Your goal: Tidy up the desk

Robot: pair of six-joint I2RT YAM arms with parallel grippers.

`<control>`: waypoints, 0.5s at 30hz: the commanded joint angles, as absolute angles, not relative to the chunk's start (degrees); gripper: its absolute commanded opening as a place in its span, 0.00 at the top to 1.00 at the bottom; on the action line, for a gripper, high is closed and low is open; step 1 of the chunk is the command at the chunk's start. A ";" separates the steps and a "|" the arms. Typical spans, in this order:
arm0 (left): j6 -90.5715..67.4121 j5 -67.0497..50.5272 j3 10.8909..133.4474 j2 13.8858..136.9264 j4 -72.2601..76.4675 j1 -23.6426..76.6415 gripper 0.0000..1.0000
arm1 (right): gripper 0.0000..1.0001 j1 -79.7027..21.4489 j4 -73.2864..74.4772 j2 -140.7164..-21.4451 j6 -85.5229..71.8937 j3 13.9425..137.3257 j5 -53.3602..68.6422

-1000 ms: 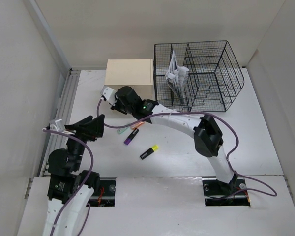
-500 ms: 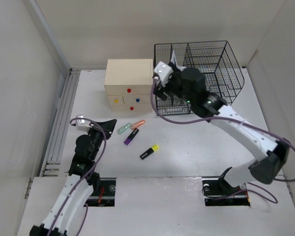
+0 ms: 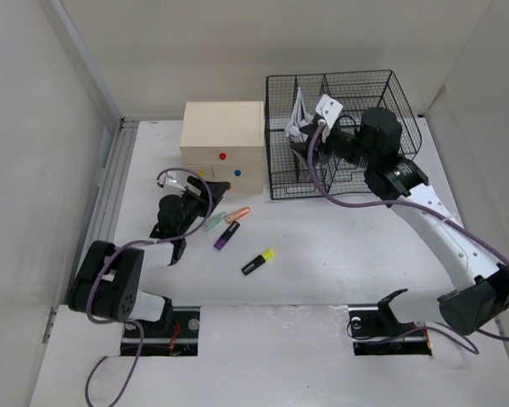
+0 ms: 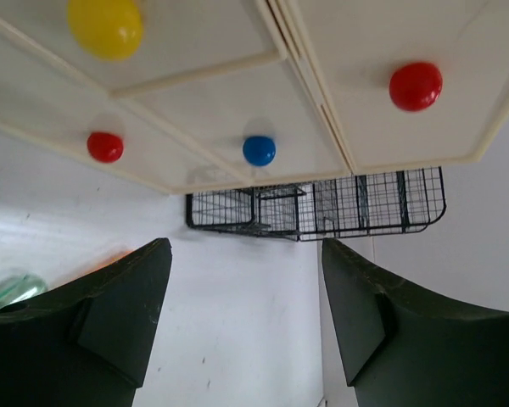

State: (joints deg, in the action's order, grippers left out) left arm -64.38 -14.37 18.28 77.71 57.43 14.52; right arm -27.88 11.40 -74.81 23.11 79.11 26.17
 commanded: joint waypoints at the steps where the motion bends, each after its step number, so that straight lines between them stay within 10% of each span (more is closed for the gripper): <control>1: -66.00 -14.25 21.09 81.46 70.39 15.12 0.31 | 0.49 -26.46 8.61 -72.69 20.30 78.49 33.31; 15: -66.01 -8.88 31.90 93.95 71.28 19.77 0.45 | 0.49 -25.93 5.72 -70.31 19.78 75.15 33.93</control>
